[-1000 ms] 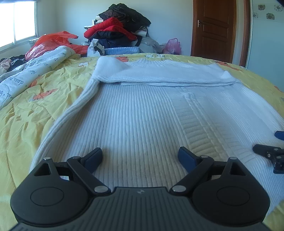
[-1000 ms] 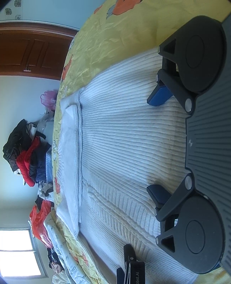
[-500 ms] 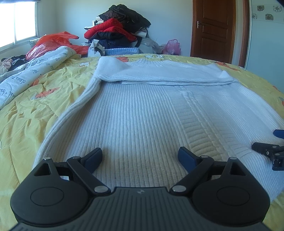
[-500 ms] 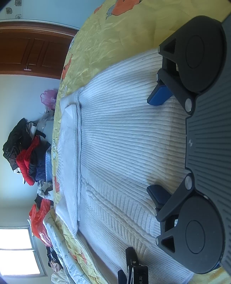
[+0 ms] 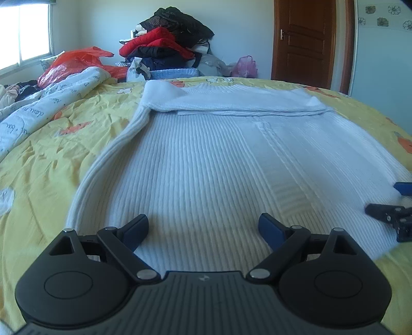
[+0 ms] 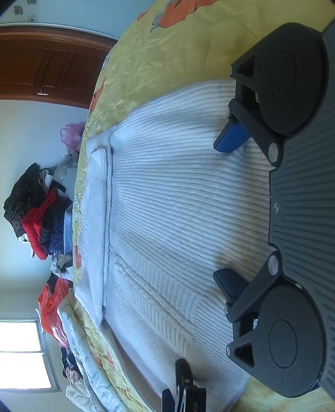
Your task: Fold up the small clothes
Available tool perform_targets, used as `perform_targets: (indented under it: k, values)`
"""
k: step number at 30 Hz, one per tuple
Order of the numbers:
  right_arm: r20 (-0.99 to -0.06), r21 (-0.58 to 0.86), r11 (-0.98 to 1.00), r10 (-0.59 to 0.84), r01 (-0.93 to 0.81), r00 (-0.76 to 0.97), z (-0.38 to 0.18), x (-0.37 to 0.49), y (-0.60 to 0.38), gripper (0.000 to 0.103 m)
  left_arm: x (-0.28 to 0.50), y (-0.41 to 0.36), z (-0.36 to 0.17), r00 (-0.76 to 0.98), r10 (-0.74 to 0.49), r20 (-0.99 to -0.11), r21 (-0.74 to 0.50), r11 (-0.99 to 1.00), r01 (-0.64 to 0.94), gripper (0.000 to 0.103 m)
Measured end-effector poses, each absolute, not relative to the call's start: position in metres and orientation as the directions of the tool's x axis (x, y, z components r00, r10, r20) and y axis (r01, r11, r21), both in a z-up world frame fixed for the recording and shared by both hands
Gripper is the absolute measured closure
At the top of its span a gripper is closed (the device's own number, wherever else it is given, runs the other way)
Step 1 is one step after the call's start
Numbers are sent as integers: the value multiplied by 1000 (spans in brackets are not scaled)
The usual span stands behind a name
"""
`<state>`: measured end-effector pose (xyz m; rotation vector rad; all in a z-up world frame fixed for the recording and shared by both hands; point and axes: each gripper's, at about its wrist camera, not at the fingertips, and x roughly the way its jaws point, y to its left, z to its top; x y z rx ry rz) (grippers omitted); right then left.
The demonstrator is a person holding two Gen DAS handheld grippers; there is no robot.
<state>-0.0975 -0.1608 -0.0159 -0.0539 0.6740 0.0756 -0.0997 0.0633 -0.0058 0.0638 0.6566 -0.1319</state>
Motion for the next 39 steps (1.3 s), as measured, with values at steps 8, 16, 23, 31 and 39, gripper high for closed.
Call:
perform_targets:
  k: [8,16,23,31,39]
  values:
    - [-583,90,986,166,-141,795,12,-142,-184,7,-133,106,6,798,-71,-599,-79,996,30,9]
    - [-628,209,976,89,57,773,15,-153,-273,6,-126,173,5,784,-71,-617,-264,957,-122,9]
    - [-673,277,961,198,-5,713,-2,-142,-284,23,-121,178,4,772,-238,-590,-423,905,-45,9]
    - [-688,372,925,332,-80,646,4,-118,-278,72,-119,175,7,739,-257,-623,-366,931,15,10]
    - [-626,590,807,466,-11,625,-11,-110,-314,86,-113,173,10,719,-172,-673,-248,969,0,49]
